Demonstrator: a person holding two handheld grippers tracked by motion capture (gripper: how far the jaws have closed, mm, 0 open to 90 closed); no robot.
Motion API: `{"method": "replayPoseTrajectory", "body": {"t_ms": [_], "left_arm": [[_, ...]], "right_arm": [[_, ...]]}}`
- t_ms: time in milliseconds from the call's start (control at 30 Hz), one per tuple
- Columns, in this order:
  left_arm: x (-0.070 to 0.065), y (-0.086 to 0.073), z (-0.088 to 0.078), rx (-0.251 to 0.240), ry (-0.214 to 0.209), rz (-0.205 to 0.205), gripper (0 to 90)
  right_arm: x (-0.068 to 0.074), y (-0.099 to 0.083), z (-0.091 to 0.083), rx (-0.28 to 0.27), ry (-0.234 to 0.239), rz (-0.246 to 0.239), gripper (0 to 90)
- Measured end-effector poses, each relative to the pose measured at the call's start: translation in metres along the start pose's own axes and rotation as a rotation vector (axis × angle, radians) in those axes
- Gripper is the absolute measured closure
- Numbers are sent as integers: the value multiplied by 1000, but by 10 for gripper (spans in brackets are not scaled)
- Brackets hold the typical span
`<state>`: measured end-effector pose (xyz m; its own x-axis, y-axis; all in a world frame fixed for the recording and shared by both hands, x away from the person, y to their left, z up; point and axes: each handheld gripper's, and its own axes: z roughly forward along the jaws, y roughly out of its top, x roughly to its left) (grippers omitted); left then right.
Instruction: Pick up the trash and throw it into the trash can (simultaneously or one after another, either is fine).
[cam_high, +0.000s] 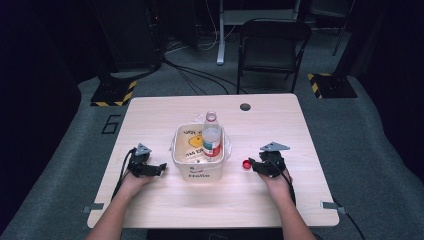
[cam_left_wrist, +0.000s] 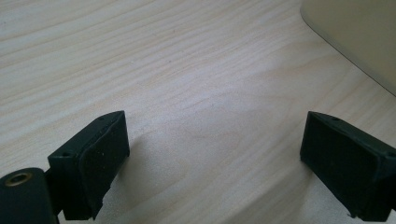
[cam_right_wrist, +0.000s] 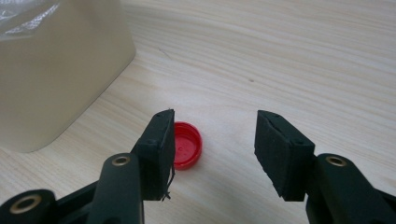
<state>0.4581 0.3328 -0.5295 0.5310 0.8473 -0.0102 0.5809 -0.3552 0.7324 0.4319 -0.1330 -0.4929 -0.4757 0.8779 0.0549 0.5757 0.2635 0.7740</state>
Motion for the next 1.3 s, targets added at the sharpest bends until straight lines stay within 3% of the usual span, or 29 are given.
{"method": "replayPoseTrajectory", "body": {"t_ms": [533, 1267, 1300], "left_arm": [[0, 0, 0, 0, 0, -2, 78], [0, 0, 0, 0, 0, 0, 78], [0, 0, 0, 0, 0, -1, 78]], "right_arm": [[10, 0, 17, 30, 73, -45, 449], [12, -4, 31, 80, 53, -73, 486], [13, -5, 31, 83, 50, -56, 494]]}}
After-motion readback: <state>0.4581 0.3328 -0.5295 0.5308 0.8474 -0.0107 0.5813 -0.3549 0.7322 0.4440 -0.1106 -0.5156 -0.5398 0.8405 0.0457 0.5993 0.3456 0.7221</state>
